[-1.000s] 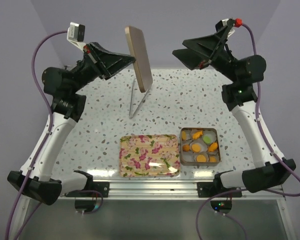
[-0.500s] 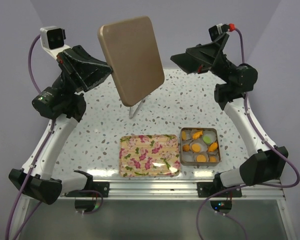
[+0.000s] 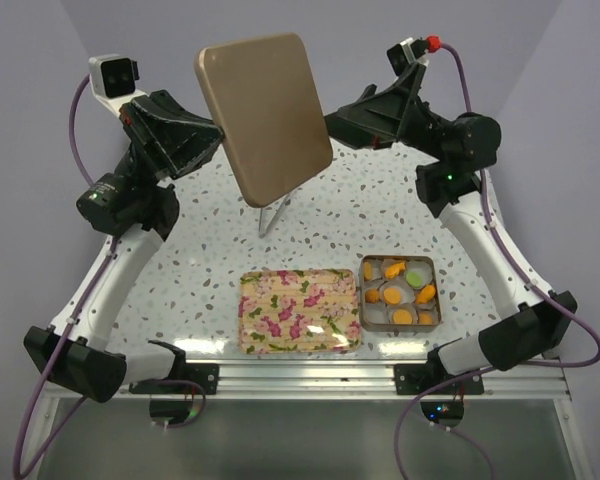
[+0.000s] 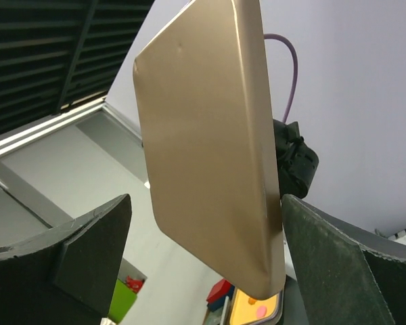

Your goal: Pack the cookies

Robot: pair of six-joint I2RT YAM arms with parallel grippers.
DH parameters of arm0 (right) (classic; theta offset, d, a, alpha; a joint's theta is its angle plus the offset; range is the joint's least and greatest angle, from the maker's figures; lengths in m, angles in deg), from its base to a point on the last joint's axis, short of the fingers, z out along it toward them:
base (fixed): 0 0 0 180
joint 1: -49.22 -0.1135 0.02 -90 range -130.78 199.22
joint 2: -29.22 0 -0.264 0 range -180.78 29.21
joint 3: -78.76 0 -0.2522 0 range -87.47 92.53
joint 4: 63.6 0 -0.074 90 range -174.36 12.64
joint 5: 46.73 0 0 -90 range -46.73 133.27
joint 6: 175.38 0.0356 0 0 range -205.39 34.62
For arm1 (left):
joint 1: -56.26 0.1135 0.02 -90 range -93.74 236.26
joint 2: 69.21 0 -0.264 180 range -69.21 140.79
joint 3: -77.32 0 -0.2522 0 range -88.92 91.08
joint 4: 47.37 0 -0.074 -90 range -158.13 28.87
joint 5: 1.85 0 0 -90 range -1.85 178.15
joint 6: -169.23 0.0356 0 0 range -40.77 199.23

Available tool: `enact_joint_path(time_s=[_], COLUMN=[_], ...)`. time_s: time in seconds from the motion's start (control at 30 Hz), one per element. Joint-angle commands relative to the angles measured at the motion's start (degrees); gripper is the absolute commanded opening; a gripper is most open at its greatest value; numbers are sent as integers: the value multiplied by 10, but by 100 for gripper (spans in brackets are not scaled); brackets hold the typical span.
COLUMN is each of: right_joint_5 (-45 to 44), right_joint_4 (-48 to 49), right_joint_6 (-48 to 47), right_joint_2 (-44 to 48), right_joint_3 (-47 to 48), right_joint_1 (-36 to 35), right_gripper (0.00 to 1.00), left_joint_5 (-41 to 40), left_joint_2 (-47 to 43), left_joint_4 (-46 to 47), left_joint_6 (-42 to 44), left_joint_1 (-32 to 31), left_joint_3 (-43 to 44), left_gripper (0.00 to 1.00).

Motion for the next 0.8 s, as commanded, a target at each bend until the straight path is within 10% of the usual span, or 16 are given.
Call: enact_joint_path(time_s=[0.0,0.53,0.77], right_joint_5=[2,-3,-50], right_joint_4=[-29,-34,-98], right_joint_6=[-29,-11,-46], right_joint_2=[-11,2,57], right_joint_3=[35,54,42], right_joint_1=[-9,-28,-26], right_gripper=[95,26,3], left_joint_5=[-30,-21,-10], left_joint_2=[-1,-3,-7], left_joint_4=[82,94,72], left_joint_6=[-17,-18,-17], left_joint_1=[2,2,2], left_joint_3=[-14,-83,-150], left_gripper=[0,0,21])
